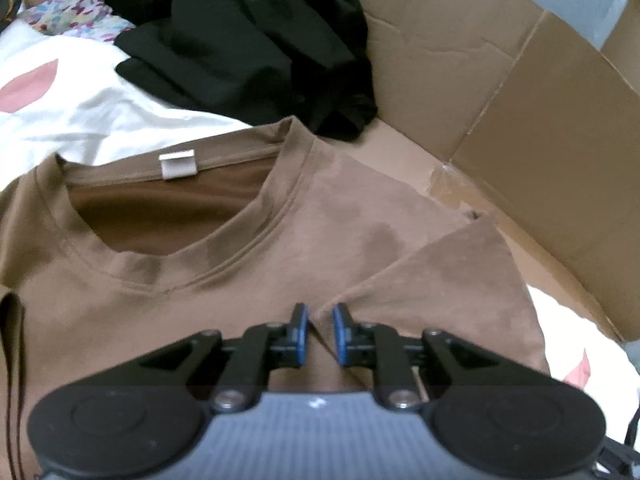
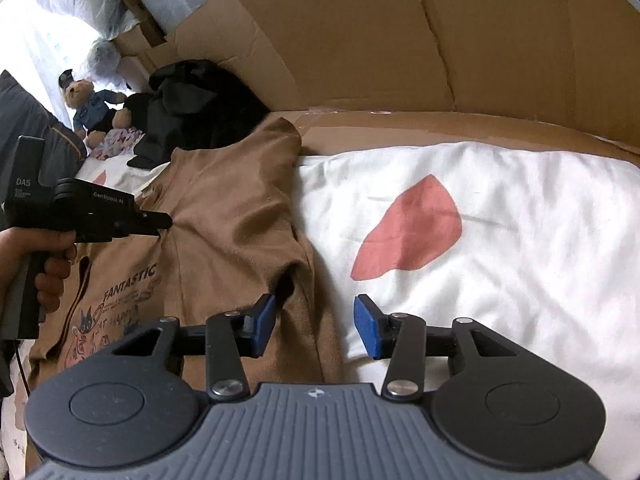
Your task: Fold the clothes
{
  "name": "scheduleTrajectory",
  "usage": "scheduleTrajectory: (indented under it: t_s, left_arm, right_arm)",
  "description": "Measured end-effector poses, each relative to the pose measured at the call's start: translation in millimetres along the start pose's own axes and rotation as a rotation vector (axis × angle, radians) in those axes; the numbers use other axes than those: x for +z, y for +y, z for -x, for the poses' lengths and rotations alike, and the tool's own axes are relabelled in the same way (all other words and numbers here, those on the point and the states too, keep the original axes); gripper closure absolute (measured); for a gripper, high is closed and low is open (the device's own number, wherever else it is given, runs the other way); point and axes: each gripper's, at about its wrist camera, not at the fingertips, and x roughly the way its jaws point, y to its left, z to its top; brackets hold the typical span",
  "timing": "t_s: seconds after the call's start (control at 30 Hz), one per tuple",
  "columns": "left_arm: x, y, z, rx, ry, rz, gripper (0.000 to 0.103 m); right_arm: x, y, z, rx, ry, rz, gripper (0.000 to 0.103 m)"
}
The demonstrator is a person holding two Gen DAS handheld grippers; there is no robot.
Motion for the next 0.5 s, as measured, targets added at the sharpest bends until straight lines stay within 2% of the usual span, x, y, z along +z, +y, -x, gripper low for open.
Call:
scheduleTrajectory:
  t_s: [0.07,0.13,0.2,0.27,0.33,0.4,0.5]
  left_arm:
    - [0.2,3.8,1.8,-0.013,-0.001,0.002,0.099]
    - [0.4,8.0,2.6,-0.032,0.002,0.014,0.102]
    - [0.0,10.2,3.7,-0.038,0.005,0.015,0.102]
    - [1.5,8.9,5.2,-0.045,-0.004,0.003,0.095]
    - [5.0,6.2,9.2,-0.061,-0.04,-0.004,0.071]
    - [10.5,2.7,11.5,-0.074,-0.077,-0.007,0.059]
    - [24.6,-11.3,4.9,-0.11,-0.095,-0.042,0.059]
  right_arm:
    - [-1.5,1.4,-0.8,0.0,0.0,0.01,0.056]
    - [-3.4,5.6,-3.0,-0.01,0.012,0.048,0.085]
    - [-2.8,6.5,-3.0,-0.011,0.014,0.049,0.086]
    - [-2.2,5.9,-2.4,-0.006,0.011,0.041,0.086]
    - [-2.0,5.7,-1.1,-0.005,0.002,0.038,0.084]
    - [-1.8,4.8,0.7,-0.015,-0.014,0.028,0.083]
    - [-2.3,3.2,-0.4,-0.009,-0.018,0.017,0.08]
